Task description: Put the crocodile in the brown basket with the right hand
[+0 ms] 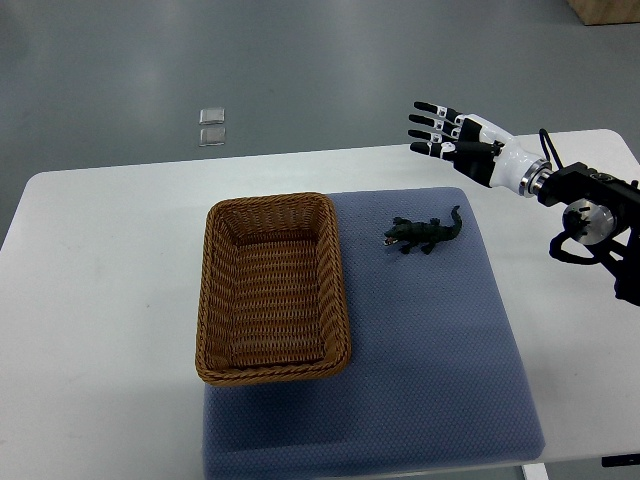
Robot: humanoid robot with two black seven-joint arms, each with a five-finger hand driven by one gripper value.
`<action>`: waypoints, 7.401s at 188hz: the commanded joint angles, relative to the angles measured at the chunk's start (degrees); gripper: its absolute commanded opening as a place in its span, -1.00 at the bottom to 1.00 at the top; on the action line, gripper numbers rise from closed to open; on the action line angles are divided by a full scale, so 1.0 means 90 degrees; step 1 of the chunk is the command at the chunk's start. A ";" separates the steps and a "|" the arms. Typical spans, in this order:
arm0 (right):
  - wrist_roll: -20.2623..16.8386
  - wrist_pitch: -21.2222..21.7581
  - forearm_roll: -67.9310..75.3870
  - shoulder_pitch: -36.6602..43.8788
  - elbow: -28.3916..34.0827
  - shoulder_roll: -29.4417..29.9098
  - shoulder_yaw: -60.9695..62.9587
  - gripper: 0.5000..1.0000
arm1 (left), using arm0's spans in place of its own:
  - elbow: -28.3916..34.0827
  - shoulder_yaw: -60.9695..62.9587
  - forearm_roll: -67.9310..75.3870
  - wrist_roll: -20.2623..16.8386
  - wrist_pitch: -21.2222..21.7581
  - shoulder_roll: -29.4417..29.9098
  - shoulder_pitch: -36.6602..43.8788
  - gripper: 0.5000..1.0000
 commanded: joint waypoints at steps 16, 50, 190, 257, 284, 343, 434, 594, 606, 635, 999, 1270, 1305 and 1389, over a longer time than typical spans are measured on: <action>0.0340 -0.0014 -0.1669 0.0121 0.0013 -0.0010 0.0001 0.69 | 0.0000 -0.0002 0.0000 0.0000 0.0000 0.0000 0.0000 1.00; 0.0868 0.0015 -0.3525 0.0414 0.0043 -0.0069 -0.0077 0.69 | 0.0000 -0.0002 0.0000 0.0000 0.0000 0.0000 0.0000 1.00; 0.1786 -0.1742 -0.7520 0.1576 0.0287 0.0009 -0.3054 0.69 | 0.0000 -0.0002 0.0000 0.0000 0.0000 0.0000 0.0000 1.00; 0.1727 -0.1821 -0.7530 0.1781 0.0199 0.0224 -0.3690 0.69 | 0.0000 -0.0002 0.0000 0.0000 0.0000 0.0000 0.0000 1.00; 0.1630 -0.1801 -0.7530 0.1752 0.0072 0.0380 -0.3700 0.69 | 0.0000 -0.0002 0.0000 0.0000 0.0000 0.0000 0.0000 1.00; 0.1601 -0.1821 -0.7530 0.1742 -0.0153 0.0449 -0.3827 0.67 | 0.0000 -0.0002 0.0000 0.0000 0.0000 0.0000 0.0000 1.00; 0.1659 -0.1821 -0.7530 0.1771 -0.0192 0.0439 -0.4139 -0.03 | 0.0000 -0.0002 0.0000 0.0000 0.0000 0.0000 0.0000 1.00; 0.1679 -0.1821 -0.7510 0.1918 -0.0182 0.0439 -0.4217 -0.97 | 0.0000 -0.0002 0.0000 0.0000 0.0000 0.0000 0.0000 1.00; 0.1688 -0.1821 -0.7510 0.1947 -0.0182 0.0429 -0.4208 -0.97 | 0.0000 -0.0002 0.0000 0.0000 0.0000 0.0000 0.0000 1.00; 0.1688 -0.1811 -0.7422 0.2123 -0.0182 0.0429 -0.4188 -0.97 | 0.0000 -0.0002 0.0000 0.0000 0.0000 0.0000 0.0000 1.00; 0.2355 -0.2153 -0.7647 0.3148 0.0677 0.2138 -0.4686 -1.00 | 0.0000 -0.0002 0.0000 0.0000 0.0000 0.0000 0.0000 1.00; 0.1737 -0.0502 -0.3350 0.2533 0.0687 0.1103 -0.3065 0.70 | 0.0000 -0.0002 0.0000 0.0000 0.0000 0.0000 0.0000 1.00; 0.1415 -0.0492 -0.1867 0.2133 0.0668 0.0547 -0.3055 0.70 | 0.0000 -0.0002 0.0000 0.0000 0.0000 0.0000 0.0000 1.00; -0.0567 -0.0249 0.3290 0.1117 -0.0103 0.0166 -0.2753 0.70 | 0.0000 -0.0002 0.0000 0.0000 0.0000 0.0000 0.0000 1.00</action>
